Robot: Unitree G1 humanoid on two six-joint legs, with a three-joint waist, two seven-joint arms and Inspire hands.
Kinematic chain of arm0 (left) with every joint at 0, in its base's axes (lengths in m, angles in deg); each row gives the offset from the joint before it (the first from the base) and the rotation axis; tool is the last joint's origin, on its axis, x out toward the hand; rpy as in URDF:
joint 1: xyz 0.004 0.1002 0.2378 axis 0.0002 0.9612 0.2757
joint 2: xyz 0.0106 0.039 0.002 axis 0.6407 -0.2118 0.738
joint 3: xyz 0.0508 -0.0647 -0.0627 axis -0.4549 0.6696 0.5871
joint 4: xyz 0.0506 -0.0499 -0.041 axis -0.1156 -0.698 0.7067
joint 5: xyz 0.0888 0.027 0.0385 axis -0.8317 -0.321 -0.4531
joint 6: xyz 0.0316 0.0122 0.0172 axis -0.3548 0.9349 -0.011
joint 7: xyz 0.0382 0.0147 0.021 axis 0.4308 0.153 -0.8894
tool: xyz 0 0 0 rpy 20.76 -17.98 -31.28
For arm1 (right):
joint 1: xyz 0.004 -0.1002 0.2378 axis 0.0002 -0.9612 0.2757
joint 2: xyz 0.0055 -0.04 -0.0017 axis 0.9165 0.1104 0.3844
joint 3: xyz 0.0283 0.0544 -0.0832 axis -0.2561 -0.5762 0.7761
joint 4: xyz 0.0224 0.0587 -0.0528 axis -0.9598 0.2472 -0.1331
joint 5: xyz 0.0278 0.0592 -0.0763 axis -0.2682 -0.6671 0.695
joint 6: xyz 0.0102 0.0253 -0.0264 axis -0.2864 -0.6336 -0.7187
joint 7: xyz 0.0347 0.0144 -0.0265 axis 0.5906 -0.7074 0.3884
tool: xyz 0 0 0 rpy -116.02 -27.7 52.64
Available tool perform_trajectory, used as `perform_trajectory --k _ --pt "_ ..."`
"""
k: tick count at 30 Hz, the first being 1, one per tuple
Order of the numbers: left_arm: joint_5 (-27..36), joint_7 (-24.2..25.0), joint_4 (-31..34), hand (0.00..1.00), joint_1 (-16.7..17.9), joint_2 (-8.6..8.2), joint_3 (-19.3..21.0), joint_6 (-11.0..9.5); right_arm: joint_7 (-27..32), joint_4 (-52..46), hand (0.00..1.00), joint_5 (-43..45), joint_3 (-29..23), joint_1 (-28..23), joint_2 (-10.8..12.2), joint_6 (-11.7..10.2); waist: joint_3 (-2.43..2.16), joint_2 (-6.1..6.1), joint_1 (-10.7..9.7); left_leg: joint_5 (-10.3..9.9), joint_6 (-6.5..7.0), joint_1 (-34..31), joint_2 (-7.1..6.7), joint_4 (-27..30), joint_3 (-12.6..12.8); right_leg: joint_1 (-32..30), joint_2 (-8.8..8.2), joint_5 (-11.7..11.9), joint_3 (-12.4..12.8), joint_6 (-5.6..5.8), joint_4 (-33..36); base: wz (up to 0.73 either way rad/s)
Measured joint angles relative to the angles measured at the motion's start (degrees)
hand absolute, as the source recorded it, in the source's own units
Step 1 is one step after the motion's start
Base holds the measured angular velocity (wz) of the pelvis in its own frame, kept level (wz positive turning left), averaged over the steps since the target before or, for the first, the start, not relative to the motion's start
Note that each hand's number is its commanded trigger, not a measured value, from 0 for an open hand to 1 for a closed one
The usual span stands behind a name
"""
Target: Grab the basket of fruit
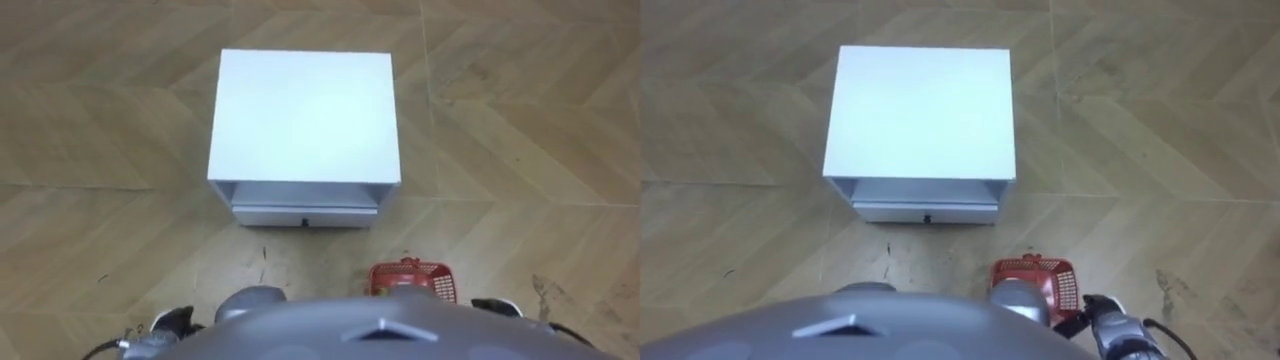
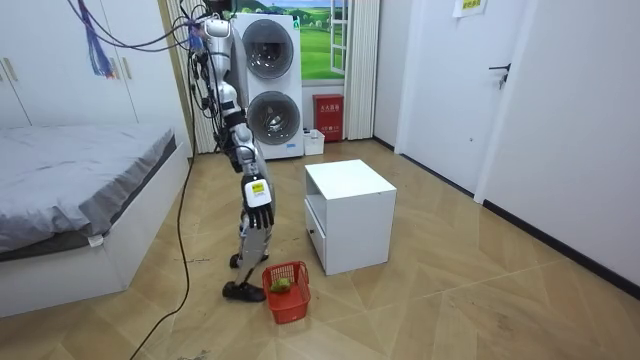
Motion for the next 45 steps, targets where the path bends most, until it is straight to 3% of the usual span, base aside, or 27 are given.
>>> perform_trajectory --k 2,5,7,9,11,12,13,14,15,16,18,20,23,25,26,27,28,29,30,31,33,35,36,42,44,45 --pt "-0.22 -1.09 0.19 0.0 0.16 0.82 0.24 -0.95 1.18 -0.26 0.0 -1.61 0.02 -0.74 -0.11 0.0 -0.13 -0.47 -0.35 -1.14 1.2 -2.32 -0.42 2.95 1.42 -1.57 -2.05 -0.24 0.19 -0.37 16.46 0.41" --pt "-0.15 -1.47 0.13 0.0 -1.5 1.05 0.23 -1.38 2.78 -0.36 0.0 -4.49 0.63 2.1 -0.83 0.08 -0.69 -1.49 2.0 -1.72 2.2 -9.57 -0.71 8.57 2.85 -1.2 -3.03 -0.17 1.6 -0.24 28.35 -0.04" --pt "0.54 -2.74 -0.21 0.0 -3.06 1.33 0.13 -2.14 4.28 -0.42 0.0 -7.27 0.7 5.69 -1.29 -0.1 -0.89 -2.29 2.07 -2.07 2.8 -16.92 -0.71 14.05 3.07 -0.48 -2.94 -0.21 1.4 0.17 28.79 0.03" --pt "2.01 -4.08 -1.5 0.0 -6.53 2.15 -0.24 -2.2 5.41 -0.44 0.0 -11.25 0.65 10.52 -1.44 -0.91 -0.79 -3.43 1.95 -2.78 3.23 -25.47 -0.4 20.37 3.53 -0.38 -2.16 -0.6 1.51 0.78 28.02 0.03" --pt "2.77 -6.61 -3.48 0.0 -11.51 3.11 -0.57 -2.8 7.51 -0.78 0.0 -14.45 0.58 16.98 -1.06 -3.49 -0.5 -4.45 3.48 -4.47 3.05 -37.0 1.11 31.06 4.06 -0.23 -0.43 -2.31 1.27 1.55 25.84 -0.12" --pt "3.16 -7.37 -4.38 0.0 -12.6 3.17 -0.6 -3.16 7.95 -0.83 0.0 -15.04 0.54 18.07 -0.99 -4.04 -0.48 -4.53 3.77 -5.12 2.71 -39.42 1.28 33.58 4.05 -0.35 -0.41 -7.25 1.13 1.84 25.92 -0.04" --pt "4.89 -8.47 -6.2 0.0 -14.29 3.26 -1.84 -4.16 8.4 -2.01 0.0 -16.36 0.55 20.52 -0.92 -4.86 -0.1 -4.21 4.14 -5.66 2.69 -42.93 1.95 38.11 4.08 -0.83 -0.58 -14.78 0.78 1.65 28.42 0.03" --pt "6.82 -9.02 -7.61 0.0 -15.57 3.5 -2.97 -4.81 8.6 -3.49 0.0 -17.65 0.55 21.09 -0.88 -5.7 0.09 -4.5 4.29 -5.86 2.4 -45.37 1.98 41.27 4.14 -2.4 -1.44 -18.97 0.32 0.66 32.69 0.06" --pt "8.03 -9.33 -8.05 0.0 -15.96 3.72 -3.85 -4.99 8.98 -4.33 0.0 -18.31 0.55 21.14 -0.85 -5.8 0.13 -4.53 4.53 -5.95 2.23 -46.44 1.98 42.67 4.06 -3.32 -1.78 -20.2 0.16 0.11 34.94 0.0" --pt "9.81 -10.09 -8.75 0.0 -15.91 4.33 -5.36 -5.07 10.01 -5.79 0.0 -19.79 0.56 21.58 -0.67 -6.05 0.38 -5.0 4.88 -6.46 1.22 -48.53 1.89 45.35 4.03 -5.64 -2.76 -21.96 0.33 -1.19 40.12 0.0" --pt "10.77 -10.62 -9.37 0.0 -15.34 4.82 -7.19 -5.09 11.59 -7.47 0.0 -20.94 0.02 21.96 -0.67 -6.87 0.69 -5.02 4.57 -6.82 0.38 -51.46 1.74 48.1 3.81 -8.67 -3.73 -23.05 0.49 -1.34 45.99 0.14" --pt "12.93 -11.18 -10.66 0.0 -14.75 4.92 -9.07 -5.13 14.23 -8.34 0.0 -21.46 -0.02 21.88 -0.73 -7.67 0.88 -5.31 3.03 -7.24 -2.29 -54.53 -0.35 50.76 3.92 -11.86 -4.82 -23.05 2.03 -1.31 52.74 0.44" --pt "15.77 -12.6 -11.24 0.0 -14.96 5.06 -10.54 -6.26 16.68 -9.7 0.0 -21.46 -0.53 22.7 -0.84 -9.23 1.19 -4.63 1.69 -7.9 -4.24 -59.3 -1.48 57.22 4.63 -16.49 -5.66 -22.93 5.04 -1.44 63.18 0.22" --pt "17.74 -13.69 -12.81 0.0 -15.83 5.21 -11.94 -8.2 17.58 -9.7 0.0 -21.75 -0.88 23.69 -1.12 -10.3 1.42 -4.57 1.33 -8.4 -3.43 -61.95 -3.27 60.8 5.84 -18.52 -6.52 -22.72 6.64 -1.5 69.95 0.35" --pt "18.91 -14.32 -13.21 0.0 -16.69 4.93 -13.64 -9.42 18.22 -9.69 0.0 -21.85 -1.76 24.1 -1.5 -10.81 1.64 -4.31 -0.08 -8.35 -4.29 -63.35 -4.2 62.49 7.11 -18.94 -7.59 -22.68 7.59 -1.58 72.95 0.74" --pt "19.64 -14.63 -13.24 0.0 -17.0 4.79 -14.19 -10.29 18.51 -9.53 0.0 -21.71 -2.12 24.33 -1.69 -10.92 2.13 -5.33 -1.96 -8.99 -8.26 -64.37 -5.04 64.38 7.36 -19.1 -8.63 -22.65 8.22 -1.65 74.24 0.7" --pt "20.77 -14.95 -13.45 0.0 -16.8 4.7 -14.02 -11.82 18.82 -9.04 0.0 -21.82 -2.12 25.21 -2.11 -11.02 2.24 -4.7 -2.54 -11.44 -7.86 -65.98 -5.94 72.33 3.75 -19.67 -9.93 -22.51 8.42 -1.58 77.7 -0.19" --pt "22.41 -15.15 -14.62 0.0 -15.98 4.92 -13.93 -12.33 18.83 -9.29 0.0 -22.8 -1.98 26.14 -2.14 -11.25 1.32 -3.15 -0.95 -19.07 -4.11 -65.34 -7.41 78.81 -4.5 -22.05 -10.92 -22.63 10.23 -1.29 82.49 -0.61" --pt "23.02 -15.37 -15.23 0.0 -15.57 4.98 -13.9 -12.49 18.89 -9.57 0.0 -23.84 -2.16 26.55 -2.26 -11.5 1.37 -3.1 -0.4 -19.74 -3.69 -66.41 -7.6 80.56 -4.37 -22.41 -11.63 -22.92 10.78 -0.64 84.71 -0.74" --pt "24.15 -16.53 -15.56 0.0 -15.34 5.5 -14.19 -13.13 18.93 -9.64 0.0 -24.79 -2.28 25.96 -2.1 -11.71 1.76 -4.28 -0.81 -20.49 -2.49 -67.68 -9.23 82.54 -3.31 -22.52 -13.29 -23.83 11.93 0.99 87.13 0.11" --pt "26.88 -18.35 -15.56 0.0 -14.49 5.42 -16.17 -14.73 19.03 -10.34 0.0 -24.79 -2.45 23.87 -2.04 -11.66 1.11 -5.46 -2.81 -20.63 -2.11 -68.81 -9.43 83.06 -2.27 -22.09 -13.58 -23.7 12.02 1.27 88.07 0.46" --pt "29.45 -18.63 -15.49 0.0 -13.59 4.77 -16.65 -14.55 19.26 -11.73 0.0 -25.04 -2.43 23.19 -2.05 -12.19 0.79 -5.99 -3.41 -20.33 -1.47 -68.69 -7.09 83.37 -0.43 -22.48 -13.36 -23.65 12.73 1.25 88.94 0.17" --pt "29.69 -18.6 -15.46 0.0 -13.21 4.7 -16.66 -14.41 19.33 -11.75 0.0 -25.03 -2.42 23.19 -2.05 -12.54 0.75 -6.02 -3.51 -20.21 -1.24 -68.68 -7.1 83.46 -0.27 -22.5 -13.35 -23.75 12.92 1.22 89.24 0.03" --pt "29.6 -18.36 -15.61 0.0 -10.4 4.59 -17.43 -14.26 20.15 -11.89 0.0 -23.76 -1.89 23.04 -2.01 -12.78 1.13 -5.81 -4.68 -20.17 -3.15 -69.08 -6.88 83.44 2.44 -22.8 -13.04 -25.45 15.66 0.77 92.68 0.13" --pt "29.59 -18.21 -15.45 0.0 -10.16 4.85 -17.64 -14.25 20.66 -11.77 0.0 -23.27 -0.89 23.05 -2.02 -12.83 1.22 -6.07 -4.92 -19.78 -4.15 -70.91 -6.33 85.03 2.88 -22.97 -11.88 -26.8 16.79 -0.42 95.51 0.14" --pt "29.62 -18.11 -15.38 0.0 -10.24 4.44 -17.79 -14.17 20.66 -11.67 0.0 -22.91 -0.65 23.28 -2.38 -12.89 1.45 -5.4 -4.84 -19.76 -4.17 -71.56 -5.47 85.72 2.49 -23.41 -10.99 -26.77 16.66 -0.67 96.22 0.0"
